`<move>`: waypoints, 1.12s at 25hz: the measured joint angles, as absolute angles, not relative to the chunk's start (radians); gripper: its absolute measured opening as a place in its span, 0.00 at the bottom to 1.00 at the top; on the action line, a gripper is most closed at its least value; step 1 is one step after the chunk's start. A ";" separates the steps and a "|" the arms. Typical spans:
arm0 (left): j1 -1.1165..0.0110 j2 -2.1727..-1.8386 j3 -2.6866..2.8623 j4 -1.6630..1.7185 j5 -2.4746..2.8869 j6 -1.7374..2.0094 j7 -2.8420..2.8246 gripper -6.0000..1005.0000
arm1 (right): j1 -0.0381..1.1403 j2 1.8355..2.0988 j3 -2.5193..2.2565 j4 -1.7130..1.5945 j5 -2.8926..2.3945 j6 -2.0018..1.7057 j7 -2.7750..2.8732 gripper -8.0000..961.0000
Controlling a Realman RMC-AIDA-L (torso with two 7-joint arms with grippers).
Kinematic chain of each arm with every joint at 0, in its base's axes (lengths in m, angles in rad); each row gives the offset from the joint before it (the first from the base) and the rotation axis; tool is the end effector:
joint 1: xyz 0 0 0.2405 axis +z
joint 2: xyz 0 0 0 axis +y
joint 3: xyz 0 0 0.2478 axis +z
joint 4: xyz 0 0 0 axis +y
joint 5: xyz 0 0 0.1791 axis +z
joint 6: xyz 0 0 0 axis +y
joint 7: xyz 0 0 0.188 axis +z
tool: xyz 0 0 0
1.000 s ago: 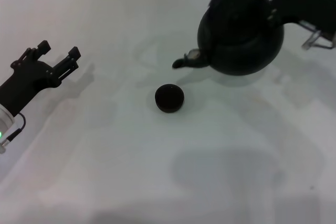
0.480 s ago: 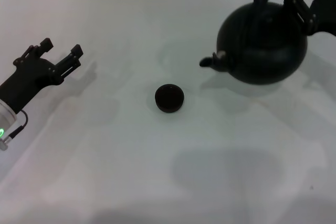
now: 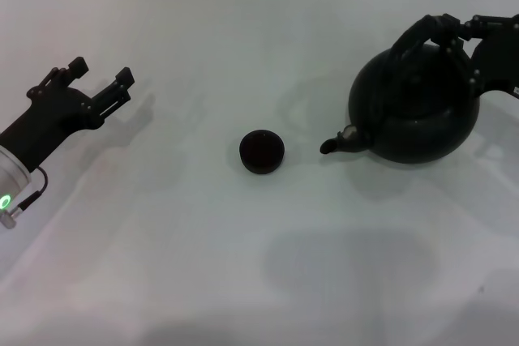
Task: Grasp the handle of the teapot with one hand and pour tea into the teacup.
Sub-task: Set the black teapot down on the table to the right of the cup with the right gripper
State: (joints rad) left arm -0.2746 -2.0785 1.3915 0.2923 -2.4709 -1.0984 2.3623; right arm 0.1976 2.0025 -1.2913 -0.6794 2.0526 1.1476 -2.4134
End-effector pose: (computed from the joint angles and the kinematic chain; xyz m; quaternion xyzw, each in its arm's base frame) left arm -0.2998 0.3101 -0.0428 -0.7911 -0.3269 -0.3152 0.4098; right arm 0.2689 0.3150 -0.0025 -0.8856 0.0785 0.2372 0.3915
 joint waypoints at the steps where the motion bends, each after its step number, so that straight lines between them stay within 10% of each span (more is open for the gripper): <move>1: -0.275 -2.078 1.392 0.292 -2.471 -1.098 2.362 0.86 | 0.200 2.002 -1.286 -0.671 2.053 1.147 -2.420 0.13; 28: -0.274 -2.078 1.393 0.292 -2.470 -1.092 2.386 0.86 | 0.261 2.006 -1.205 -0.493 2.062 1.106 -2.615 0.13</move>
